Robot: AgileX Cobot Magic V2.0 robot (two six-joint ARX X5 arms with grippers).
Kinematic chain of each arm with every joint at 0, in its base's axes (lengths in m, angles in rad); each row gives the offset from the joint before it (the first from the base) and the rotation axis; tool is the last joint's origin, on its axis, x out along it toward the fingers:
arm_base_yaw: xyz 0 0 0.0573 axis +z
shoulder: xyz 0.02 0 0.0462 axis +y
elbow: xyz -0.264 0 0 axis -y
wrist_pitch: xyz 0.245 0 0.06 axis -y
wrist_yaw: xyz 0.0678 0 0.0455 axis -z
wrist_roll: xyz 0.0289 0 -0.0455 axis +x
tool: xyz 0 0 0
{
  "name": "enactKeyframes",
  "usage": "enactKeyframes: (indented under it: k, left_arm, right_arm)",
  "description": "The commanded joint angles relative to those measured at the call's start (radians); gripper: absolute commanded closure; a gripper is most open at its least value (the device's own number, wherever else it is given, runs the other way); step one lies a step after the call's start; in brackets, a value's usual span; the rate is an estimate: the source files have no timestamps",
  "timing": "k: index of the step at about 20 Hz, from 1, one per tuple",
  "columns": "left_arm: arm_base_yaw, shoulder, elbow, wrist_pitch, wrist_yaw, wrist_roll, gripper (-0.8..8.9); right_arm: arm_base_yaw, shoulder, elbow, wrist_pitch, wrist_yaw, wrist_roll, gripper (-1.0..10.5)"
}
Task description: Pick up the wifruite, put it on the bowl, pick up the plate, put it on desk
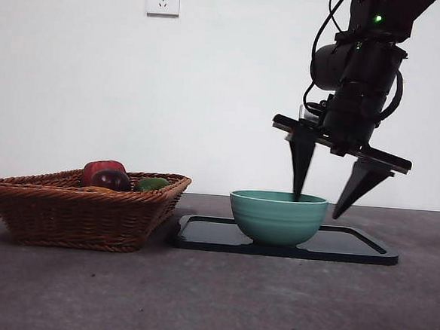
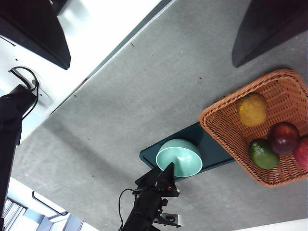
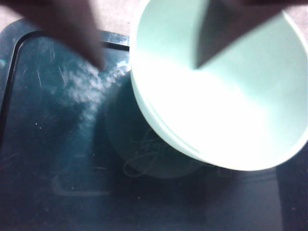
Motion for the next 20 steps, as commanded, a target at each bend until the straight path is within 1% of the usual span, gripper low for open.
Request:
enactKeyframes:
  k: [1,3,5,7,10,12,15,16,17,18,20]
  left_arm:
    - [-0.005,0.0,0.011,0.012,0.006,0.011,1.88]
    - [-0.005,0.0,0.011,0.012,0.006,0.011,1.88]
    - [-0.005,0.0,0.011,0.012,0.006,0.011,1.88]
    - [-0.005,0.0,0.011,0.012,0.006,0.011,1.88]
    - [-0.005,0.0,0.011,0.012,0.006,0.011,1.88]
    - [-0.005,0.0,0.011,0.012,0.006,0.011,1.88]
    - [-0.005,0.0,0.011,0.012,0.006,0.011,1.88]
    - [-0.005,0.0,0.011,0.012,0.006,0.011,1.88]
    - [-0.005,0.0,0.011,0.012,0.006,0.011,1.88]
    - [-0.005,0.0,0.011,0.012,0.006,0.011,1.88]
    - [-0.005,0.0,0.011,0.012,0.006,0.011,1.88]
  right_arm:
    - [0.005,0.03,0.021,0.004,0.004,-0.009,8.6]
    - [0.006,0.03,0.021,-0.004,0.005,-0.018,9.4]
    - [0.011,0.03,0.021,-0.005,0.032,-0.025,9.4]
    - [0.011,0.025,0.022,-0.005,0.027,-0.032,9.4]
    - [0.003,-0.033,0.025,-0.027,0.021,-0.051,9.4]
    - [0.003,-0.089,0.025,-0.086,0.028,-0.102,9.4]
    - [0.013,-0.156,0.024,-0.182,0.035,-0.15,9.4]
    - [0.025,-0.178,0.02,-0.22,0.067,-0.166,9.4]
    - [0.039,-0.201,0.007,-0.256,0.107,-0.182,9.4]
    - [0.056,-0.234,-0.023,-0.267,0.127,-0.189,9.4]
    - [0.091,-0.318,-0.122,-0.227,0.116,-0.189,9.4]
